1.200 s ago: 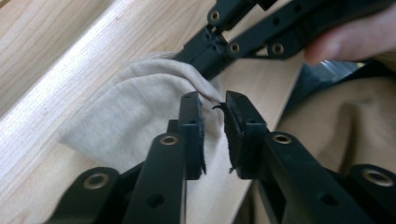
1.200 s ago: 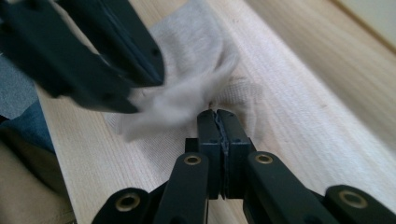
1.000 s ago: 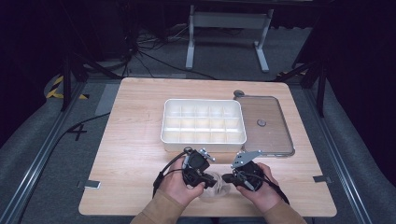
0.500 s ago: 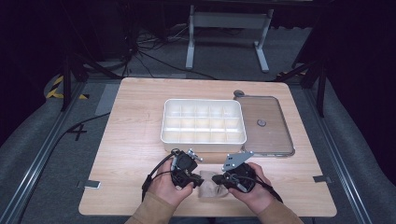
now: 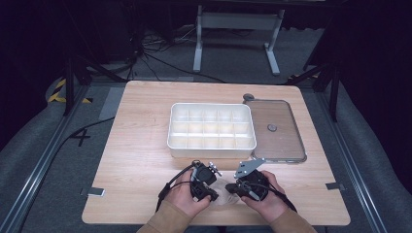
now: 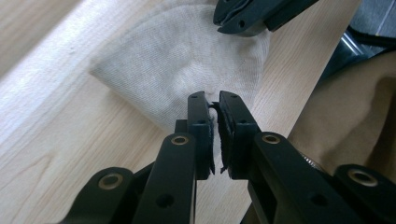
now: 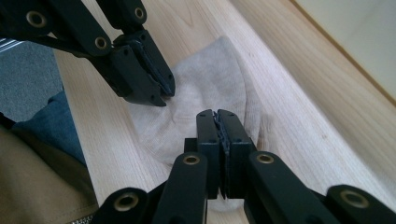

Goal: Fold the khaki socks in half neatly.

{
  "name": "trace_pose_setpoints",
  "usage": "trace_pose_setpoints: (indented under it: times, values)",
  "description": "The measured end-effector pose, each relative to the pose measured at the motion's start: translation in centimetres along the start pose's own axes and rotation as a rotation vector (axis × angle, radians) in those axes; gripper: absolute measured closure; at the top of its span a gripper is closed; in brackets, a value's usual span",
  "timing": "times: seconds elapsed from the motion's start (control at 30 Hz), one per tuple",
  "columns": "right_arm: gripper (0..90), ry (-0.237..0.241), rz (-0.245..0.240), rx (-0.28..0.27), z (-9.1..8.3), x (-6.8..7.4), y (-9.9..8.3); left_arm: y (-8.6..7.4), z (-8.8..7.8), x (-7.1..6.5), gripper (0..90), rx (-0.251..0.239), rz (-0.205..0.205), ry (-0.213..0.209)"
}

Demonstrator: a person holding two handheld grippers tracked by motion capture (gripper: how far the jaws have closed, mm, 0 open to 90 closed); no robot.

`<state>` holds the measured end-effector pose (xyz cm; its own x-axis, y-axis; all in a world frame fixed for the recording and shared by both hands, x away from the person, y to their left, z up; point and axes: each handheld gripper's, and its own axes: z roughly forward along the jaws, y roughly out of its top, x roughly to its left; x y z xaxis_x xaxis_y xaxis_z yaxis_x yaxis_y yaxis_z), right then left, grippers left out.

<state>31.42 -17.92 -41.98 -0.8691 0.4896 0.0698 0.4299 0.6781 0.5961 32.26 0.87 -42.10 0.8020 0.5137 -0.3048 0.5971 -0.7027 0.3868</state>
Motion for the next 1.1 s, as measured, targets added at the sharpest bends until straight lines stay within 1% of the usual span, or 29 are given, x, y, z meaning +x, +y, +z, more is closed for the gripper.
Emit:
trace_pose_setpoints:
  times: [0.07,0.1,0.13,0.27,0.33,0.4,0.43,0.47,0.5,0.6,0.7,0.73,0.77,0.8,0.87,0.9,0.93,1.0,1.07,1.1]
  values:
    - [88.5,0.005,0.004,0.004,0.0,-0.1,-0.2,0.1,0.2,0.0,84.1,0.013,-0.006,-0.002]
    - [88.3,0.001,0.005,0.006,0.0,-0.1,-0.2,0.1,0.3,0.1,84.2,0.016,0.001,0.001]
    - [88.1,-0.001,0.008,0.009,0.0,-0.2,-0.3,0.2,0.4,0.1,84.4,0.025,-0.006,-0.002]
    - [87.8,0.003,0.017,0.021,0.1,-0.3,-0.5,0.3,0.7,0.1,84.4,0.031,0.004,-0.006]
    - [87.8,-0.003,0.018,0.029,0.3,-0.4,-0.6,0.3,0.7,0.1,84.4,0.041,-0.006,-0.007]
    - [87.8,-0.003,0.022,0.040,0.5,-0.5,-0.8,0.3,0.8,0.1,84.4,0.050,0.001,-0.012]
    - [87.8,-0.005,0.028,0.056,0.8,-0.7,-0.9,0.3,0.9,0.1,84.4,0.052,-0.001,-0.014]
    - [87.8,-0.005,0.028,0.056,0.8,-0.7,-0.9,0.3,0.9,0.0,84.4,0.064,-0.008,-0.016]
    - [87.8,0.000,0.028,0.061,1.0,-0.8,-1.0,0.3,1.0,0.1,84.4,0.058,0.000,-0.018]
    - [88.1,0.010,0.046,0.063,1.2,-1.1,-1.2,0.3,1.0,0.0,84.3,0.060,0.001,-0.020]
    - [88.8,-0.004,0.038,0.062,1.3,-1.0,-1.3,0.3,1.0,0.0,84.1,0.059,0.001,-0.023]
    - [88.9,-0.005,0.033,0.060,1.3,-1.0,-1.3,0.3,0.8,-0.1,84.0,0.055,-0.002,-0.021]
    - [89.1,-0.007,0.030,0.060,1.4,-1.0,-1.3,0.4,0.6,-0.1,84.0,0.046,0.007,-0.018]
    - [89.1,-0.008,0.029,0.060,1.4,-0.9,-1.3,0.4,0.5,-0.1,84.1,0.038,0.007,-0.016]
    - [89.3,-0.008,0.029,0.059,1.4,-0.9,-1.3,0.4,0.1,0.0,84.2,-0.002,0.007,-0.009]
    - [89.3,-0.009,0.027,0.058,1.4,-0.9,-1.3,0.4,-0.1,0.1,84.2,-0.011,0.000,-0.007]
    - [89.3,-0.010,0.027,0.058,1.4,-0.9,-1.3,0.4,-0.3,0.2,83.8,-0.038,0.001,-0.002]
    - [89.4,-0.011,0.027,0.057,1.4,-0.9,-1.3,0.4,-0.5,0.2,82.6,-0.065,-0.012,0.011]
    - [89.4,-0.016,0.026,0.056,1.4,-0.9,-1.3,0.4,-0.6,0.3,81.9,-0.095,-0.015,0.025]
    - [89.5,-0.017,0.026,0.056,1.4,-0.9,-1.3,0.3,-0.5,0.3,81.6,-0.123,-0.028,0.041]
